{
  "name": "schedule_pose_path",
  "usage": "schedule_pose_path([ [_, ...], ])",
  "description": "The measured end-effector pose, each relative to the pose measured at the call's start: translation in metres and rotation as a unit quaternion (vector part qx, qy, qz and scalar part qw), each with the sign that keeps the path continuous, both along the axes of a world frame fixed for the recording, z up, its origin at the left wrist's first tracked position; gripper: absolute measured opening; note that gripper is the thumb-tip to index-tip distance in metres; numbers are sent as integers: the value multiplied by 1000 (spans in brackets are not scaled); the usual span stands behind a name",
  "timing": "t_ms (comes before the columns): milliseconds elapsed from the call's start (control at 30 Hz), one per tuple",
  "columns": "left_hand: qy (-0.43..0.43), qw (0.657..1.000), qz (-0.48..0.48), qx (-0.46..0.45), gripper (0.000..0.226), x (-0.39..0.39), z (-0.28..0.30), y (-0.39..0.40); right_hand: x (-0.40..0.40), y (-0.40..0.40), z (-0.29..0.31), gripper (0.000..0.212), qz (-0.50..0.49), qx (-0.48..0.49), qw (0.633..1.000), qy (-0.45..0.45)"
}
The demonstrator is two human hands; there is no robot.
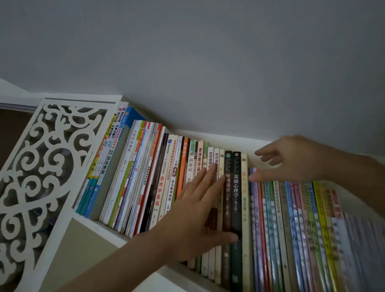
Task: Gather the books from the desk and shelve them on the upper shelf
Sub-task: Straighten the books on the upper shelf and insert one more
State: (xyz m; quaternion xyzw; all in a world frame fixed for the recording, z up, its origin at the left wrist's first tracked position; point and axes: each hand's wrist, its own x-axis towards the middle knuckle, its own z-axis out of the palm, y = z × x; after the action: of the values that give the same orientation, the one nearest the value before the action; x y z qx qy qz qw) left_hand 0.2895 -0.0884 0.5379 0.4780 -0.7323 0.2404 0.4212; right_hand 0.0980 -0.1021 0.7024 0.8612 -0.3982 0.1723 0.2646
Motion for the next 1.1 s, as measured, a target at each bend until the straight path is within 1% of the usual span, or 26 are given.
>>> schedule_pose_path([
  [33,-3,1000,3,2,109,-1,-2,-2,-2,-4,-5,91,13,6,1000,-8],
  [100,-6,1000,14,8,113,0,-5,-5,-2,-15,-14,69,44,1,999,-6],
  [133,-7,1000,19,11,113,0,-5,-5,-1,-20,-18,61,54,-6,999,-4],
  [167,-8,1000,24,15,113,1,-4,-5,0,-23,-20,59,60,-8,998,-8],
  [233,-13,999,39,19,113,0,-3,-3,-4,-23,-23,69,69,-6,997,-17],
  [300,-10,998,51,24,114,-6,-2,0,-14,-19,-28,81,56,-31,998,-9],
  [333,-4,999,46,25,113,-12,-2,2,-21,-17,-31,84,48,-53,997,-15],
  [400,2,1000,13,8,109,-31,-1,8,-42,-9,-36,93,45,-67,996,-45],
  [433,-7,1000,-5,-5,107,-43,1,10,-55,-7,-36,90,42,-60,996,-52],
  [500,-40,999,-18,-26,104,-67,5,10,-81,-3,-37,68,43,-23,997,-58],
  [533,-56,998,-14,-31,103,-78,5,8,-92,-3,-38,62,44,-13,997,-63],
  [633,-117,992,26,-39,101,-97,1,-1,-104,-10,-50,56,53,-26,993,-104],
  [733,-149,985,77,-47,104,-102,-9,-6,-101,-16,-63,65,73,-45,986,-140],
  [800,-150,983,89,-50,105,-103,-11,-5,-111,-7,-66,84,53,-67,984,-154],
  [867,-128,988,76,-52,101,-107,-9,-3,-137,8,-68,100,41,-76,973,-215],
  [933,-86,994,31,-60,96,-118,-6,-1,-173,19,-77,113,-13,-32,963,-266],
  [1000,-58,996,-19,-61,99,-136,-3,2,-200,25,-97,121,-61,81,954,-283],
  [1033,-55,996,-32,-59,104,-145,0,3,-207,26,-109,120,-49,155,941,-298],
  [1067,-52,997,-39,-52,111,-155,1,4,-208,26,-121,114,-18,227,920,-319],
  [1100,-45,997,-43,-41,117,-163,2,4,-207,27,-133,103,22,282,899,-335],
])
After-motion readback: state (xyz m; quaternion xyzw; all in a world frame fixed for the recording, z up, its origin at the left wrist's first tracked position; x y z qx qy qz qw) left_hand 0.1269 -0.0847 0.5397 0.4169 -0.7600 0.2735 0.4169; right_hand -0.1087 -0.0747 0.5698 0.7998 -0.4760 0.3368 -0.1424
